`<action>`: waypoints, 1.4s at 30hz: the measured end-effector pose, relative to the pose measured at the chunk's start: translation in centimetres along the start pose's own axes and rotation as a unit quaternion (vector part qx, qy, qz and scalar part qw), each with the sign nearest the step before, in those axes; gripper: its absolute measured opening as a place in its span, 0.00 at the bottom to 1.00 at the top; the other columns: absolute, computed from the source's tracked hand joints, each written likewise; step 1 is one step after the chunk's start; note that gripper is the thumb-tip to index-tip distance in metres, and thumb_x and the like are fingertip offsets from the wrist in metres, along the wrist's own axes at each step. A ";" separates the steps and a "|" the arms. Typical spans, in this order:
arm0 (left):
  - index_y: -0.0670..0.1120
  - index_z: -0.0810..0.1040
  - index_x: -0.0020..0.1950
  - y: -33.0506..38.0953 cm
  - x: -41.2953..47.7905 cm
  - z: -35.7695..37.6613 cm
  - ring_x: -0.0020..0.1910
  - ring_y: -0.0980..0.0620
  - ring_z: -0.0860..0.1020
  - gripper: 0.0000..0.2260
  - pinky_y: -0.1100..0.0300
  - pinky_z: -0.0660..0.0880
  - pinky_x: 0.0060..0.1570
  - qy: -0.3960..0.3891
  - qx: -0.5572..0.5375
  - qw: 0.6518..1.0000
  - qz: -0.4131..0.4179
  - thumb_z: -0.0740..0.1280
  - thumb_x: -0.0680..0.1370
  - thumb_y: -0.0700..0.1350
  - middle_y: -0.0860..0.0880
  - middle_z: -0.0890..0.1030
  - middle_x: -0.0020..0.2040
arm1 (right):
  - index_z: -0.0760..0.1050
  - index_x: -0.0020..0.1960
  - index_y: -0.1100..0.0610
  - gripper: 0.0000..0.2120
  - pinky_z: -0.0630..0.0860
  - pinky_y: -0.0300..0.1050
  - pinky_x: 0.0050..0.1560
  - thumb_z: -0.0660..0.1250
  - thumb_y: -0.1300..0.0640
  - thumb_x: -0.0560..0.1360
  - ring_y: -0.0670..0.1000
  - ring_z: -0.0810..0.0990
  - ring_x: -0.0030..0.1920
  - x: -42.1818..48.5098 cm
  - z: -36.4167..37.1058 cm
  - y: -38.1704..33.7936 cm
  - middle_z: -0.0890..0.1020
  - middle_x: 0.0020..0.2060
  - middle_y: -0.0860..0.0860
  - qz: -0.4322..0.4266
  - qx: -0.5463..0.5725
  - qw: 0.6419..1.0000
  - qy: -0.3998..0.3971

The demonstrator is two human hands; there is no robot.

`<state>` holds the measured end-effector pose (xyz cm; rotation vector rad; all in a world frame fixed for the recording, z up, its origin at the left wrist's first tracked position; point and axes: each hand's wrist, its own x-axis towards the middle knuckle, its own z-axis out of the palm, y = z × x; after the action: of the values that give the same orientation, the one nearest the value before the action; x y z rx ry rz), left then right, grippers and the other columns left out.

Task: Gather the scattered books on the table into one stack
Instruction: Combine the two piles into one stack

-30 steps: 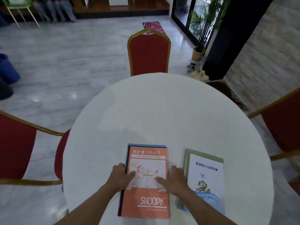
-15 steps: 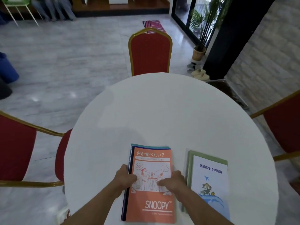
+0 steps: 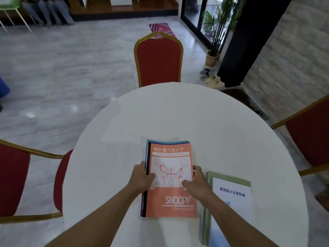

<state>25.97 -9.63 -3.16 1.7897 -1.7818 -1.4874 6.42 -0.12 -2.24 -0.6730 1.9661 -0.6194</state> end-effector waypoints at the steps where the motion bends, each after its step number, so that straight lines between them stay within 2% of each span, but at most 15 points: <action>1: 0.43 0.74 0.64 0.8 0.9 0.1 0.56 0.45 0.82 0.14 0.57 0.82 0.45 0.006 0.006 1.000 0.011 0.68 0.78 0.40 0.45 0.81 0.61 | 0.62 0.70 0.49 0.27 0.81 0.42 0.38 0.68 0.63 0.76 0.46 0.84 0.46 0.7 -0.5 -0.7 0.81 0.55 0.46 -0.007 0.005 1.000 0.010; 4: 0.44 0.73 0.63 3.3 3.8 0.7 0.59 0.44 0.81 0.14 0.52 0.81 0.50 0.031 0.034 0.998 0.048 0.69 0.79 0.43 0.45 0.79 0.61 | 0.65 0.71 0.50 0.26 0.84 0.52 0.50 0.66 0.64 0.76 0.52 0.84 0.53 2.9 -1.8 -2.5 0.82 0.60 0.49 -0.021 0.036 0.998 0.050; 8: 0.44 0.73 0.63 6.1 7.9 1.5 0.58 0.46 0.80 0.15 0.55 0.79 0.51 0.047 0.047 0.994 0.089 0.69 0.78 0.43 0.44 0.79 0.60 | 0.70 0.70 0.54 0.24 0.84 0.55 0.55 0.66 0.65 0.76 0.55 0.84 0.55 6.1 -3.4 -4.4 0.83 0.61 0.52 -0.034 0.050 0.992 0.107; 14: 0.45 0.73 0.65 8.4 13.1 3.0 0.58 0.46 0.80 0.16 0.59 0.76 0.47 0.014 0.060 0.992 0.106 0.69 0.77 0.40 0.45 0.80 0.61 | 0.77 0.67 0.57 0.20 0.83 0.54 0.56 0.65 0.67 0.76 0.56 0.84 0.54 10.8 -4.9 -5.3 0.85 0.58 0.54 -0.031 0.033 0.984 0.170; 19: 0.43 0.73 0.64 8.6 15.5 4.5 0.59 0.45 0.79 0.14 0.55 0.79 0.50 0.003 0.100 0.989 0.108 0.66 0.79 0.40 0.43 0.78 0.61 | 0.76 0.63 0.59 0.14 0.85 0.50 0.52 0.69 0.61 0.78 0.57 0.85 0.54 13.1 -4.6 -4.4 0.84 0.59 0.56 -0.012 -0.019 0.983 0.182; 22: 0.44 0.71 0.65 8.3 15.8 5.0 0.61 0.47 0.77 0.14 0.60 0.75 0.50 0.012 0.155 0.983 0.101 0.64 0.80 0.44 0.45 0.76 0.64 | 0.75 0.66 0.57 0.17 0.81 0.56 0.61 0.68 0.53 0.79 0.59 0.80 0.60 13.8 -4.6 -4.1 0.81 0.60 0.57 0.002 -0.100 0.979 0.177; 26: 0.44 0.67 0.69 8.0 16.0 5.0 0.67 0.45 0.68 0.18 0.54 0.71 0.60 0.041 0.290 0.949 0.115 0.60 0.81 0.50 0.44 0.72 0.68 | 0.71 0.70 0.57 0.20 0.79 0.55 0.64 0.65 0.52 0.81 0.59 0.74 0.66 14.3 -4.3 -3.8 0.72 0.66 0.59 0.032 -0.092 0.982 0.164; 32: 0.42 0.61 0.73 8.4 16.5 5.0 0.67 0.45 0.68 0.22 0.52 0.73 0.61 -0.008 0.293 0.953 0.081 0.59 0.82 0.49 0.42 0.65 0.72 | 0.64 0.74 0.55 0.23 0.77 0.56 0.66 0.62 0.51 0.82 0.58 0.70 0.69 14.1 -3.9 -3.9 0.66 0.70 0.58 0.044 -0.095 0.984 0.142; 37: 0.42 0.48 0.80 9.2 15.1 4.1 0.76 0.41 0.62 0.36 0.47 0.69 0.68 -0.008 0.311 0.948 0.069 0.63 0.80 0.53 0.41 0.56 0.79 | 0.63 0.75 0.57 0.27 0.76 0.60 0.67 0.63 0.46 0.81 0.59 0.72 0.70 12.8 -4.5 -3.9 0.68 0.70 0.59 0.028 -0.081 0.987 0.138; 39: 0.42 0.52 0.79 9.6 14.0 3.8 0.74 0.43 0.64 0.34 0.48 0.70 0.67 0.003 0.319 0.943 0.098 0.64 0.79 0.52 0.42 0.60 0.77 | 0.63 0.74 0.57 0.26 0.75 0.61 0.67 0.63 0.46 0.81 0.60 0.72 0.69 11.8 -5.3 -3.5 0.70 0.70 0.59 0.013 -0.088 0.984 0.153; 42: 0.44 0.61 0.75 10.0 11.5 3.8 0.70 0.44 0.67 0.28 0.50 0.71 0.64 0.002 0.295 0.946 0.137 0.64 0.79 0.51 0.43 0.65 0.72 | 0.60 0.80 0.56 0.31 0.68 0.58 0.74 0.64 0.46 0.81 0.60 0.68 0.74 9.7 -6.7 -2.2 0.68 0.74 0.59 -0.004 -0.114 0.979 0.171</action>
<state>14.05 -19.95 -3.16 1.6543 -2.5399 -0.8966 -3.11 -7.32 -3.78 -0.7528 2.3819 -0.5455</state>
